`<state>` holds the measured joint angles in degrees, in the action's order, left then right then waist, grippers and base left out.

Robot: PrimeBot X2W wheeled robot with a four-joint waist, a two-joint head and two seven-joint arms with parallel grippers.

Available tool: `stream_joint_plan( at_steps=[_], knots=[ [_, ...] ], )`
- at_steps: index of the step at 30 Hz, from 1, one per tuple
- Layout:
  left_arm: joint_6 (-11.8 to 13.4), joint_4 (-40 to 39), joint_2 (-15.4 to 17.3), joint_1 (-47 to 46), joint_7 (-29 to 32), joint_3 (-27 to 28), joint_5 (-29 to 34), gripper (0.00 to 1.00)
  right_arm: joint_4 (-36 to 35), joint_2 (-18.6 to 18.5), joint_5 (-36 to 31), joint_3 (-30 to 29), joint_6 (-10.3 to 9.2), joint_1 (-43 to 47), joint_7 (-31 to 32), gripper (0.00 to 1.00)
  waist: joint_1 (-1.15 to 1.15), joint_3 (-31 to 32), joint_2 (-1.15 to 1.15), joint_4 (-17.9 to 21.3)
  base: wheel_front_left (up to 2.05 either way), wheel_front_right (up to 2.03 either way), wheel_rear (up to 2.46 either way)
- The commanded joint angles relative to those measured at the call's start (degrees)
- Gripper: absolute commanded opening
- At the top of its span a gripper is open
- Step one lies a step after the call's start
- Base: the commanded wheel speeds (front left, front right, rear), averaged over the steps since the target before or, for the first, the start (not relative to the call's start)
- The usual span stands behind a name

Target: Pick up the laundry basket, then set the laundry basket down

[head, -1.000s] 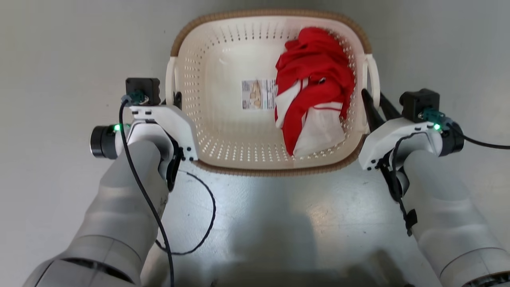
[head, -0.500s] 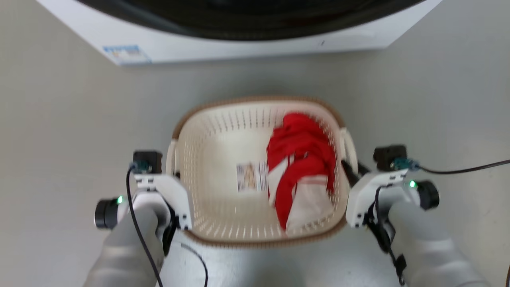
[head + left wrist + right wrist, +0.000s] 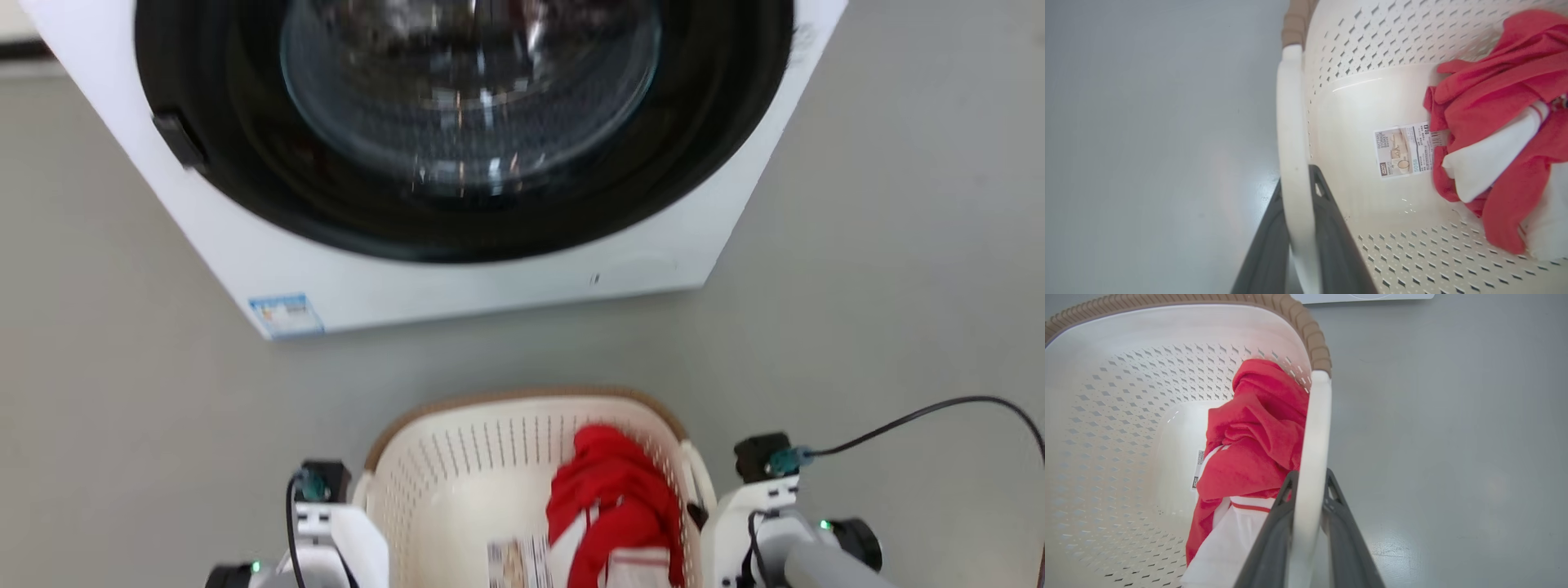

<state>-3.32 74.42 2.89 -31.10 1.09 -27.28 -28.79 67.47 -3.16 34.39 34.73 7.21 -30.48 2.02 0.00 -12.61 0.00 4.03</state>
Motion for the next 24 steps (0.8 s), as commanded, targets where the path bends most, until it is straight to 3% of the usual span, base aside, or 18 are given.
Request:
stream_joint_plan(
  at_steps=[1, 9, 24],
  knots=[
    [-0.8, -0.5, 1.4, 0.7, 0.3, 0.6, -0.3, 0.0, -1.1, 0.3, 0.7, 2.0, 0.28, 1.0, 0.5, 0.0, 0.0, 6.2, 0.0, 1.6, 0.0, 0.0, 0.0],
    [-1.8, -0.5, 0.7, 4.6, 3.9, -1.2, -0.5, 0.0, -0.9, 0.3, 3.9, 6.1, 0.28, 3.8, 4.3, 0.0, 0.0, 12.0, 0.0, 1.6, 0.0, 0.0, 0.0],
    [-1.7, -0.5, 0.2, 4.7, 4.0, -1.7, -2.4, 0.0, -1.9, 0.3, 8.1, 10.9, 0.28, 3.1, 6.4, 0.0, 0.0, 12.7, 0.0, 1.4, 0.0, 0.0, 0.0]
  ],
)
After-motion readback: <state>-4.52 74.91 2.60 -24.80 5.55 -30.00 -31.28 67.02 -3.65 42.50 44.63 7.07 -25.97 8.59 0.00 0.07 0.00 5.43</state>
